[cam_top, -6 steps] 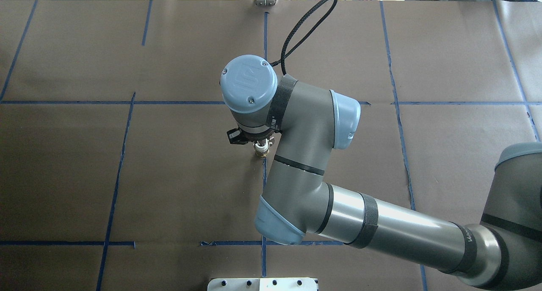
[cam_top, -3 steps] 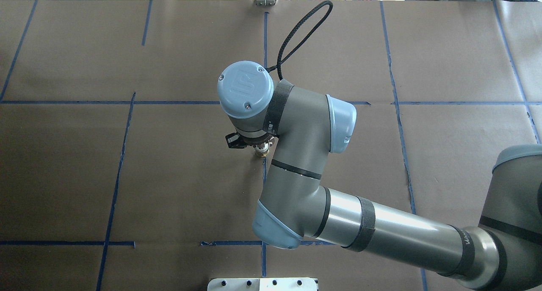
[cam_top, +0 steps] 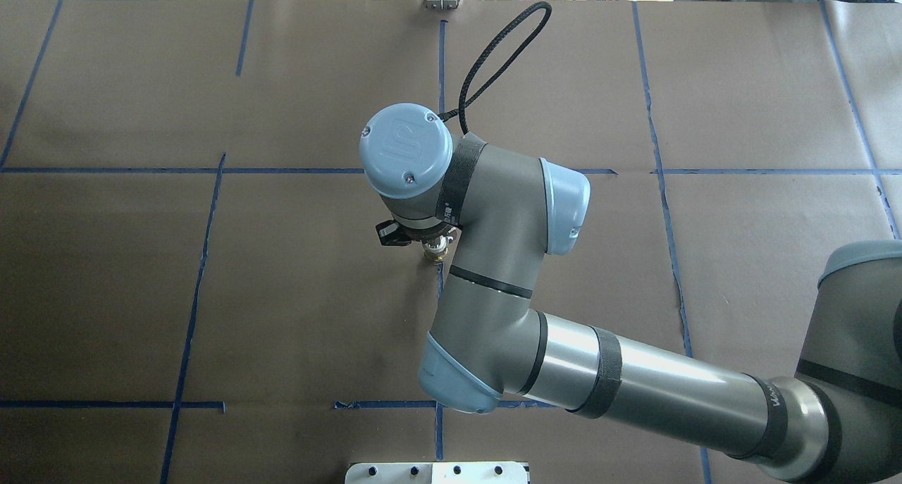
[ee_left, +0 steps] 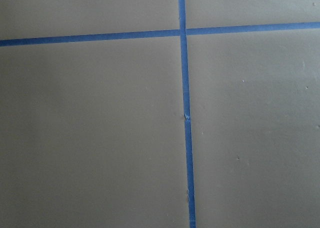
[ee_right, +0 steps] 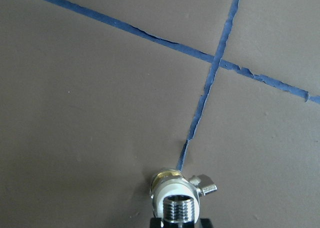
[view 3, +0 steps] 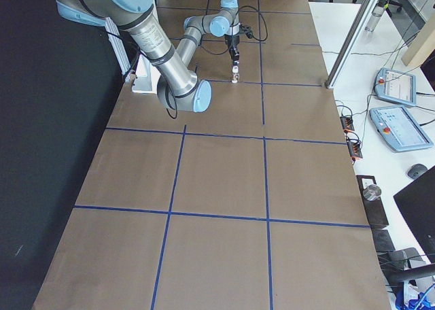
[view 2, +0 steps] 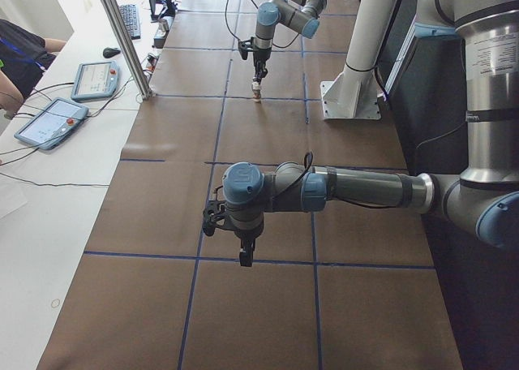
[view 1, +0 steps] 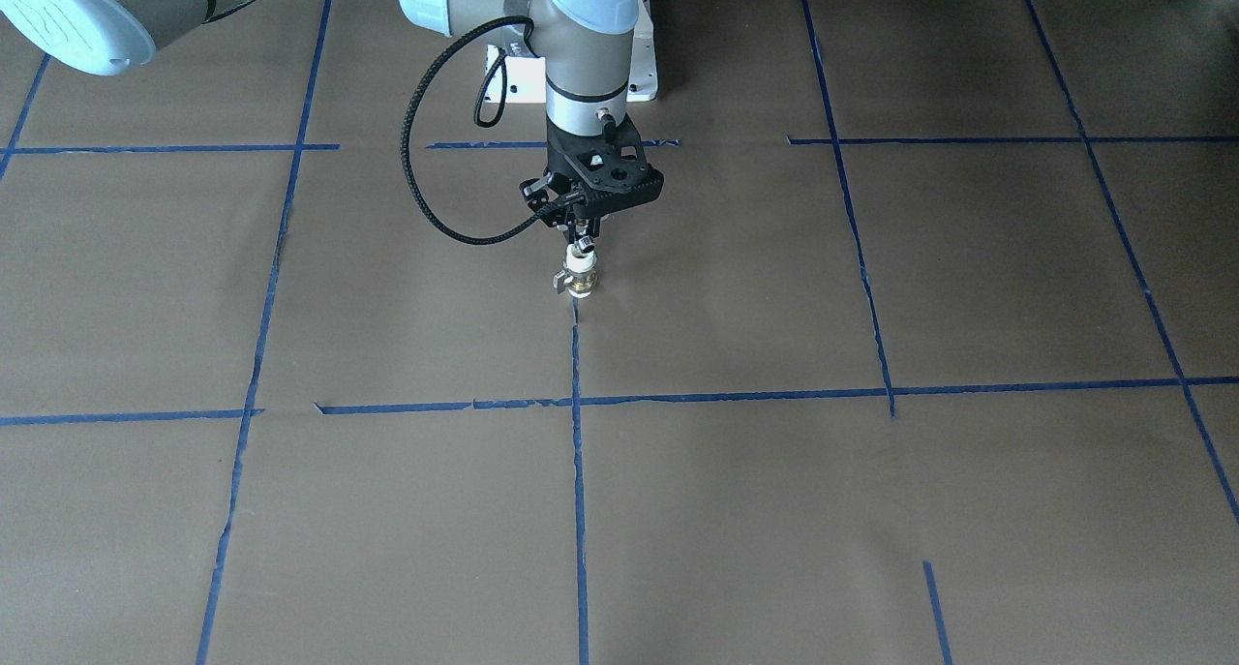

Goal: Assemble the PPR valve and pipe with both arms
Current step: 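Press the chrome valve down into the white fitting with the right gripper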

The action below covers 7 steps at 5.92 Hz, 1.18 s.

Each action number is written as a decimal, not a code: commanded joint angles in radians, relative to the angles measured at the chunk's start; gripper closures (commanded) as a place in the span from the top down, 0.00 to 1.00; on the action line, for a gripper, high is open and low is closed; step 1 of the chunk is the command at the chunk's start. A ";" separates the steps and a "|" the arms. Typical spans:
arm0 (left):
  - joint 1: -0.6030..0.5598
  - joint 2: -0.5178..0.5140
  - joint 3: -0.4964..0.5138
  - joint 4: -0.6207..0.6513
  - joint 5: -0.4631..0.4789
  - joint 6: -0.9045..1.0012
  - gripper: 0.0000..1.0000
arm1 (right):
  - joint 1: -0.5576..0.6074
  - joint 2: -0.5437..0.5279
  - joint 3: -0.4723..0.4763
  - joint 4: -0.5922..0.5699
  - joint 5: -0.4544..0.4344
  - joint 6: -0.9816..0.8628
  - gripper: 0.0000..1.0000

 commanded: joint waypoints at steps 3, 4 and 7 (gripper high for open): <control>0.000 0.000 -0.002 0.000 0.001 0.000 1.00 | 0.001 0.000 0.000 -0.002 -0.011 -0.006 0.00; 0.000 0.000 0.000 0.000 0.001 0.000 1.00 | 0.001 0.000 0.000 -0.002 -0.012 -0.006 0.00; 0.000 0.000 0.000 0.000 0.001 0.000 1.00 | 0.001 0.005 -0.002 -0.002 -0.020 -0.006 0.00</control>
